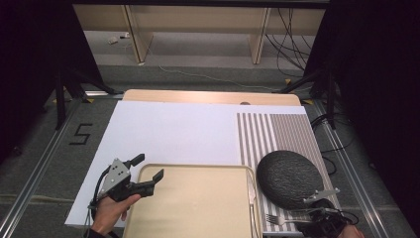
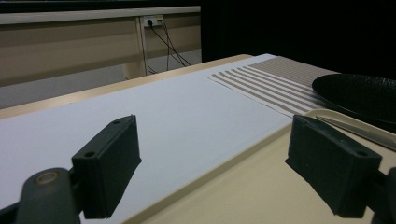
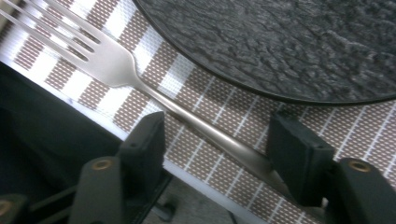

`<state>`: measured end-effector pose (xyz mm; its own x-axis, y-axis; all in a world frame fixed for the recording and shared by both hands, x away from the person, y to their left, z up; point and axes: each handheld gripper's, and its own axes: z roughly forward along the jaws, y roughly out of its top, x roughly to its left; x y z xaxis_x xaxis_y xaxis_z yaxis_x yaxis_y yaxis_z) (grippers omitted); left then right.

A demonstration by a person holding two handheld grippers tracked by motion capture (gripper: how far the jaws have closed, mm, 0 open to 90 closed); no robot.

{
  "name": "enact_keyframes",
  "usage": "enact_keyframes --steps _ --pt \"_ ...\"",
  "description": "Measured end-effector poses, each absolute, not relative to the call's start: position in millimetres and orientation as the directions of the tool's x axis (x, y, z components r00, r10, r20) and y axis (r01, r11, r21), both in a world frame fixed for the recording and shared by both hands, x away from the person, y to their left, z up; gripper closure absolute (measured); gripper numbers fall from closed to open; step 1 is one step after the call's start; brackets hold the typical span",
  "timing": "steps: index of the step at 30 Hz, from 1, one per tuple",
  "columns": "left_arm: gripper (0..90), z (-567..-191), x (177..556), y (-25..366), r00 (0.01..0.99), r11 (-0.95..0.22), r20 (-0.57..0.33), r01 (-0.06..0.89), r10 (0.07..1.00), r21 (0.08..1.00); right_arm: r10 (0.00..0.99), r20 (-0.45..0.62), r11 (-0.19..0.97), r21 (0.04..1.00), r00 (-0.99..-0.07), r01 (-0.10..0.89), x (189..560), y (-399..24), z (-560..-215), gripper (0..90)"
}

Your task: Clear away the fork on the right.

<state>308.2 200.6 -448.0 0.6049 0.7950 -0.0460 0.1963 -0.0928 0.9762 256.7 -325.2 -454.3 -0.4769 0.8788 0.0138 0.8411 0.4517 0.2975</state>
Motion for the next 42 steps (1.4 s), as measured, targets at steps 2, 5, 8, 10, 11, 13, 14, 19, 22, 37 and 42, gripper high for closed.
enact_keyframes --steps 2,5,8,10,11,13,14,19,22,37,42 --pt "16.5 -448 308 201 0.603 -0.091 -0.048 0.198 0.796 0.976 0.868 -0.008 0.474 0.304 -0.496 0.826 258 -325 -455 42.2" --pt "16.6 -448 308 200 0.602 -0.091 -0.049 0.2 0.797 0.976 0.872 -0.012 0.474 0.267 -0.489 0.839 259 -322 -453 43.6" --pt "16.7 -449 308 200 0.603 -0.094 -0.046 0.198 0.796 0.976 0.865 -0.012 0.49 0.239 -0.502 0.838 261 -321 -452 46.0" --pt "16.8 -449 308 200 0.601 -0.095 -0.047 0.202 0.798 0.975 0.852 -0.029 0.514 0.231 -0.522 0.826 262 -320 -452 47.6" --pt "16.8 -449 309 200 0.601 -0.094 -0.047 0.201 0.798 0.975 0.849 -0.022 0.519 0.222 -0.528 0.826 262 -319 -451 48.9" --pt "16.8 -449 309 200 0.601 -0.094 -0.049 0.204 0.798 0.974 0.841 -0.025 0.532 0.21 -0.54 0.82 263 -317 -451 50.3" --pt "16.9 -450 309 200 0.601 -0.095 -0.048 0.204 0.798 0.974 0.823 -0.039 0.56 0.218 -0.566 0.799 265 -318 -452 51.0" --pt "16.9 -450 309 199 0.602 -0.098 -0.046 0.204 0.797 0.974 0.795 -0.053 0.601 0.202 -0.604 0.773 266 -314 -451 55.6" --pt "16.9 -450 309 199 0.602 -0.097 -0.046 0.203 0.797 0.974 0.79 -0.05 0.609 0.188 -0.612 0.771 265 -311 -451 59.8" --pt "17.3 -450 309 198 0.602 -0.102 -0.043 0.205 0.797 0.973 0.713 -0.074 0.701 0.125 -0.698 0.703 269 -300 -450 69.5" --pt "17.3 -450 309 198 0.603 -0.101 -0.043 0.203 0.796 0.974 0.676 -0.085 0.737 0.093 -0.732 0.67 271 -295 -449 71.6"
